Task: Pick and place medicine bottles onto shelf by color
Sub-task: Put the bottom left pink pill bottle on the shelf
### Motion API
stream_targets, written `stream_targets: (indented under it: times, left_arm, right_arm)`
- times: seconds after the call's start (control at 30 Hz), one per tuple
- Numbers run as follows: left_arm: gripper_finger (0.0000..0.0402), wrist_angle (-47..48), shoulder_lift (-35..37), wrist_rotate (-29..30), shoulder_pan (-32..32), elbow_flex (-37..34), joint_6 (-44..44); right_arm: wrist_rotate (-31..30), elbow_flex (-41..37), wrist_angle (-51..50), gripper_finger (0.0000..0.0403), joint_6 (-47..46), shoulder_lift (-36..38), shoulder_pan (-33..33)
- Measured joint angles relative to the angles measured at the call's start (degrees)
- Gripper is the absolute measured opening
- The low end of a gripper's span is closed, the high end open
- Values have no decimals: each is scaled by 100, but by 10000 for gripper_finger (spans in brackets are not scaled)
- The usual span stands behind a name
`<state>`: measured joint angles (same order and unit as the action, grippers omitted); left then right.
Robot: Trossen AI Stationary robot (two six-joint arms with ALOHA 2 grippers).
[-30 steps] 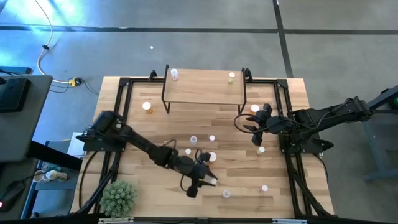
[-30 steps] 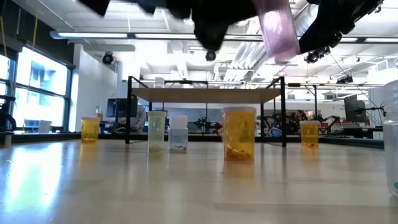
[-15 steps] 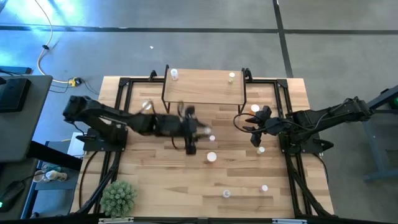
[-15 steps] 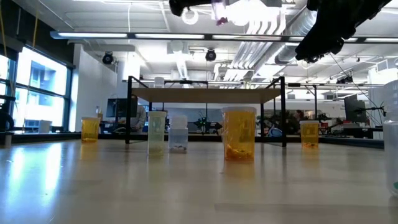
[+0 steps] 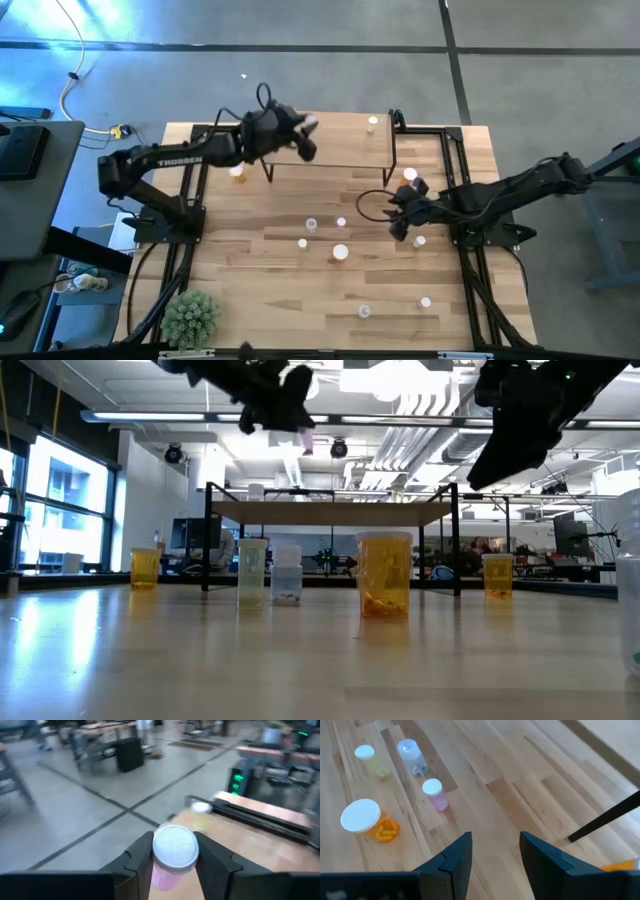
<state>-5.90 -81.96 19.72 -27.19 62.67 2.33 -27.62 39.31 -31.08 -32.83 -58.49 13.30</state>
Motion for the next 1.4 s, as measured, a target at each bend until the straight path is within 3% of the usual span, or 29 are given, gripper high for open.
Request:
stream_targets:
  times: [0.17, 0.63, 1.4]
  left_arm:
    - [111, -31, -313, -256, -461, 0, 161]
    - [112, -206, -1059, -118, -815, 2, 536]
    - [113, -64, -1302, 191, -759, 2, 950]
  right_arm:
    - [91, 0, 117, 156, -38, -84, 0]
    - [155, 0, 30, 156, -333, -82, 0]
    - [160, 0, 3, 156, -320, -82, 0]
